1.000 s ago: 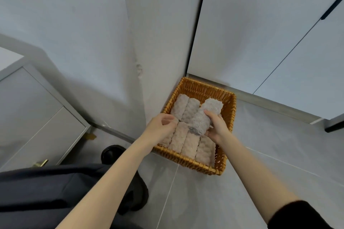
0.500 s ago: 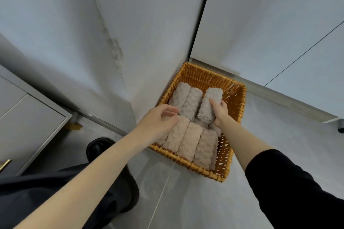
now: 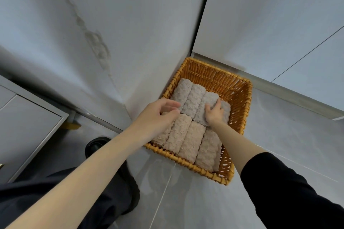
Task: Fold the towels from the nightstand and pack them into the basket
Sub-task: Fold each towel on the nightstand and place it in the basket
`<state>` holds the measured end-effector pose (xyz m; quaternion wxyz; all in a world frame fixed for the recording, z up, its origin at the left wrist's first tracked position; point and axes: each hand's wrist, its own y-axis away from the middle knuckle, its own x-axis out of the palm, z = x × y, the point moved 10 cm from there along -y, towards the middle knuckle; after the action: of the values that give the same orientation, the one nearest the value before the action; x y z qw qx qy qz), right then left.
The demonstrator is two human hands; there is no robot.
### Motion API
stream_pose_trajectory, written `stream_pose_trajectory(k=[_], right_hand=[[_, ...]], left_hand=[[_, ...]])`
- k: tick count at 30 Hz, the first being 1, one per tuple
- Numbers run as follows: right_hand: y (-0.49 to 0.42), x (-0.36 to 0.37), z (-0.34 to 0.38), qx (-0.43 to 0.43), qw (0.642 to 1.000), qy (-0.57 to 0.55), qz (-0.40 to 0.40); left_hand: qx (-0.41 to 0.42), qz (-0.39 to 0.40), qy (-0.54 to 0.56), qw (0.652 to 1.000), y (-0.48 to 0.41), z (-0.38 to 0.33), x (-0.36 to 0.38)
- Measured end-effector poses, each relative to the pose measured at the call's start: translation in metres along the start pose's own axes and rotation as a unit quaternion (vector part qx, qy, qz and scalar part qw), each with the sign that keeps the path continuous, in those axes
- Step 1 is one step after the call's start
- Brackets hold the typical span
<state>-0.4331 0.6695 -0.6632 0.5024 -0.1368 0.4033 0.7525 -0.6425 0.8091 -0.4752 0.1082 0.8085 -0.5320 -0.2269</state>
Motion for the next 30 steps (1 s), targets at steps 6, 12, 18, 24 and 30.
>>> stream_pose_trajectory(k=[6, 12, 18, 24, 30], right_hand=[[0.009, -0.013, 0.032, -0.175, 0.971, 0.146, -0.065], [0.007, 0.024, 0.012, -0.13, 0.963, 0.208, 0.108], [0.022, 0.01, 0.03, -0.145, 0.967, 0.187, 0.096], [0.077, -0.03, 0.069, -0.219, 0.97, 0.087, 0.054], [0.173, -0.063, 0.122, -0.311, 0.945, 0.016, 0.097]], left_hand=[[0.005, 0.004, -0.01, 1.0, 0.001, 0.0, 0.002], [-0.001, 0.004, -0.011, 1.0, 0.004, 0.004, 0.003], [0.006, -0.006, -0.019, 1.0, 0.016, 0.001, 0.003], [0.013, -0.02, 0.002, 1.0, 0.038, -0.016, -0.005], [0.035, -0.044, -0.002, 0.998, 0.071, -0.039, -0.025]])
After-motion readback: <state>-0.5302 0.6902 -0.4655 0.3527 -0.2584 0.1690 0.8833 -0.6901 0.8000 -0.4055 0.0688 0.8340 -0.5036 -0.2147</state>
